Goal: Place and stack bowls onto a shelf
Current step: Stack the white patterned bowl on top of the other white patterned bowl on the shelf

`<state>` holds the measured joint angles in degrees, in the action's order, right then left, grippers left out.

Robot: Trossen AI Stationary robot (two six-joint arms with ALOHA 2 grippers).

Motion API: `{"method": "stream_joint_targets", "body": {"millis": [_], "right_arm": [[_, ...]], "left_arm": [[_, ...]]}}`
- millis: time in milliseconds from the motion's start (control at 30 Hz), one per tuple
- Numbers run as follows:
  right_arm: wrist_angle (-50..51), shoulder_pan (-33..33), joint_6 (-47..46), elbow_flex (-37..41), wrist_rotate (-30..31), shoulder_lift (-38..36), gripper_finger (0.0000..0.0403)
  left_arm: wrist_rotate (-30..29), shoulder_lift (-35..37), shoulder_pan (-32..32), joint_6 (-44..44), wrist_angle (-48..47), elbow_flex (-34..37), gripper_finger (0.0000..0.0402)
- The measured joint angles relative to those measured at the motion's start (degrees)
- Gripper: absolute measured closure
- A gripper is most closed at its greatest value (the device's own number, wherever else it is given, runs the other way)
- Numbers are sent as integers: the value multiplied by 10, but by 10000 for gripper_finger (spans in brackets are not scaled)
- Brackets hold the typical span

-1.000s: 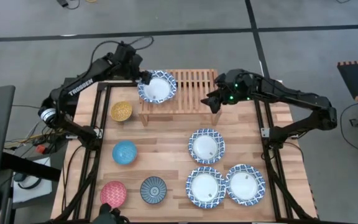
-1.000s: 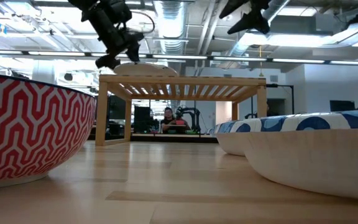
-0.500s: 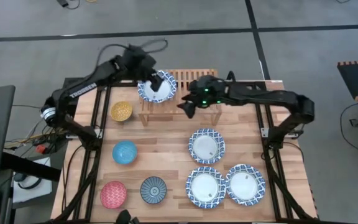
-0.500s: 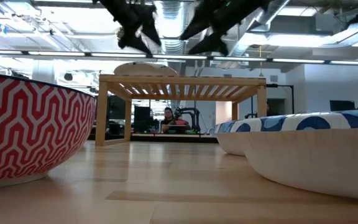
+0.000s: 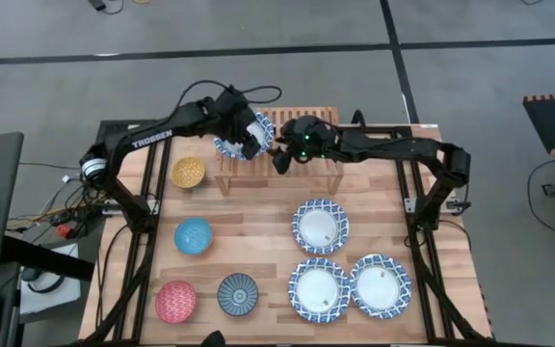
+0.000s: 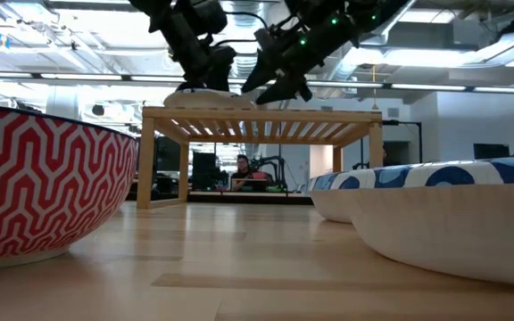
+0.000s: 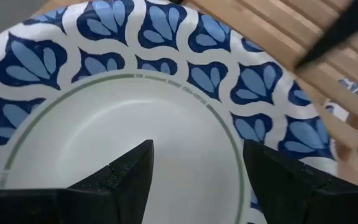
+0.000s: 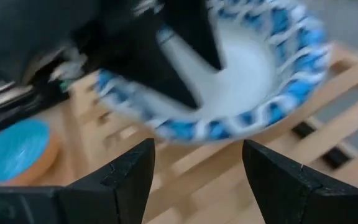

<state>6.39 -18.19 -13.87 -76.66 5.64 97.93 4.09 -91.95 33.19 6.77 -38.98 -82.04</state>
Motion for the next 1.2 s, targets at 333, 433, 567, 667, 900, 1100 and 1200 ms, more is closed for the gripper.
{"method": "stream_joint_targets", "body": {"millis": [333, 433, 567, 667, 900, 1100, 1200], "right_arm": [[-13, -40, 2, 0, 20, 1, 133], [35, -44, -11, 1, 20, -19, 133], [149, -33, -54, -1, 19, -99, 133], [243, -13, -81, -1, 21, -157, 133], [441, 42, -199, 62, 22, -271, 133], [415, 118, -366, 213, 14, -352, 133], [392, 150, -433, 277, 17, -363, 133]], "left_arm": [[37, 2, -4, -18, 5, 0, 171], [18, 2, -2, -16, -31, -17, 171], [-46, 23, 2, -38, -94, -66, 171], [-89, 50, 2, -53, -115, -97, 171], [-97, 127, -8, -37, -107, -113, 171], [-117, 150, -66, -11, -100, -113, 171], [-142, 148, -101, -13, -100, -113, 171]]}}
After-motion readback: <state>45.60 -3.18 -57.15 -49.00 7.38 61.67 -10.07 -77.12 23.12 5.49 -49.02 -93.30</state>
